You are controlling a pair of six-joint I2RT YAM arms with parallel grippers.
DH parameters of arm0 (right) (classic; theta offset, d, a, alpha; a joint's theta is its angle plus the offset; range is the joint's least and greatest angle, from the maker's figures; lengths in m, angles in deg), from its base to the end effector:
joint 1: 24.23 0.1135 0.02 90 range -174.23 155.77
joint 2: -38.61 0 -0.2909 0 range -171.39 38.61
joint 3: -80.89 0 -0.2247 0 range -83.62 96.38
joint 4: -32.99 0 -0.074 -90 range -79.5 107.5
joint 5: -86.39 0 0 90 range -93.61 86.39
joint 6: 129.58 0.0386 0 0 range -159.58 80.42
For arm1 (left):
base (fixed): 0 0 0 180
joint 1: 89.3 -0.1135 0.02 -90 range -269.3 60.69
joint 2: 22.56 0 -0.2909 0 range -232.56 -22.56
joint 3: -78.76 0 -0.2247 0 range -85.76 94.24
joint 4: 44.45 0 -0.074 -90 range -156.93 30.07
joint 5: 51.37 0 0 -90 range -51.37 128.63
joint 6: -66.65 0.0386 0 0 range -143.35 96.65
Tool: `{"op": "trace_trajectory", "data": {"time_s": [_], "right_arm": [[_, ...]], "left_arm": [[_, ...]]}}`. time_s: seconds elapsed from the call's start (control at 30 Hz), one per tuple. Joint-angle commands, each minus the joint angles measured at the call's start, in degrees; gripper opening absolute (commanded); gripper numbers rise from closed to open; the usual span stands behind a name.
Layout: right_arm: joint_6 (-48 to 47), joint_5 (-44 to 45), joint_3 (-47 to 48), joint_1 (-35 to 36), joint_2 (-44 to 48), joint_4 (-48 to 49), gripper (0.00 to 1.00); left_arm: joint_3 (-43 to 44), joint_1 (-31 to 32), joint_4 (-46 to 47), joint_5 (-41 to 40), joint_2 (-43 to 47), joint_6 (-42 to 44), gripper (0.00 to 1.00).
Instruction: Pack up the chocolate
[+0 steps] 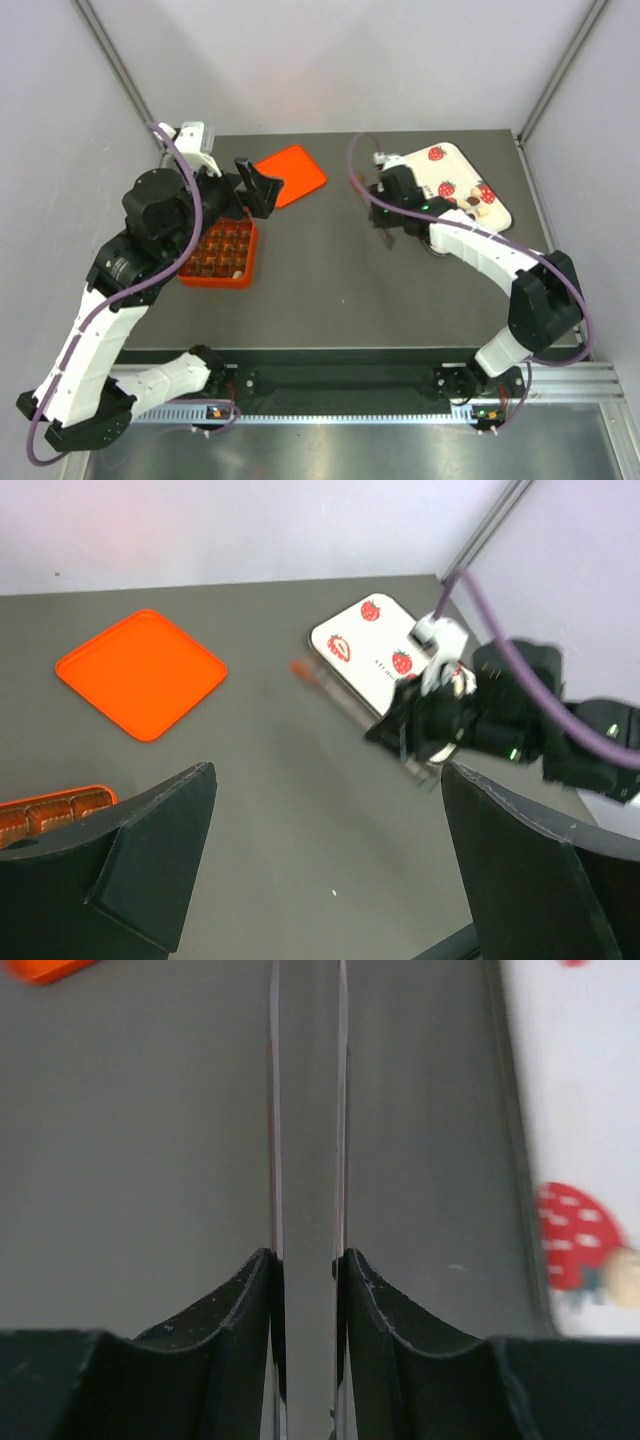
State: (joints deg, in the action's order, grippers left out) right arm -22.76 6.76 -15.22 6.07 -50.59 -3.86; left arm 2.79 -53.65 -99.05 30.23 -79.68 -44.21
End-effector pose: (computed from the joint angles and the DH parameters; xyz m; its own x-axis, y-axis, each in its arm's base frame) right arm 0.2821 0.1568 0.3084 -0.6650 -0.0589 -0.7445 -0.1971 0.9754 0.0988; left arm 0.1063 -0.0693 0.5069 -0.2650 -0.2434 -0.9330 0.3901 0.8578 -0.3346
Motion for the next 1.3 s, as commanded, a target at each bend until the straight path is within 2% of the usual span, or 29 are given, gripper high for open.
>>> {"op": "trace_trajectory", "data": {"time_s": [0.0,0.17,0.47,0.67,0.9,1.27], "right_arm": [[3.92,-1.58,4.28,8.53,0.53,6.33,0.31],[5.68,-2.37,9.55,18.8,-5.79,11.51,0.31],[2.17,-5.01,19.75,29.89,-18.1,16.88,0.31],[1.11,-7.82,25.02,33.24,-24.16,19.61,0.31],[-0.12,-9.58,31.61,36.4,-30.93,18.38,0.31],[0.05,-10.02,34.51,38.07,-35.42,16.45,0.33]], "left_arm": [[2.68,-0.15,1.05,-0.82,2.71,-0.41,0.99],[2.5,-0.24,2.28,-1.26,4.65,-1.2,0.99],[3.47,-0.15,2.55,-1.18,6.76,-1.55,0.99],[3.56,-0.15,2.81,0.14,7.29,-1.9,0.99],[3.12,-0.15,2.46,0.58,7.64,-1.73,0.99],[2.41,-0.15,2.46,0.14,8.26,-1.72,0.99]]}}
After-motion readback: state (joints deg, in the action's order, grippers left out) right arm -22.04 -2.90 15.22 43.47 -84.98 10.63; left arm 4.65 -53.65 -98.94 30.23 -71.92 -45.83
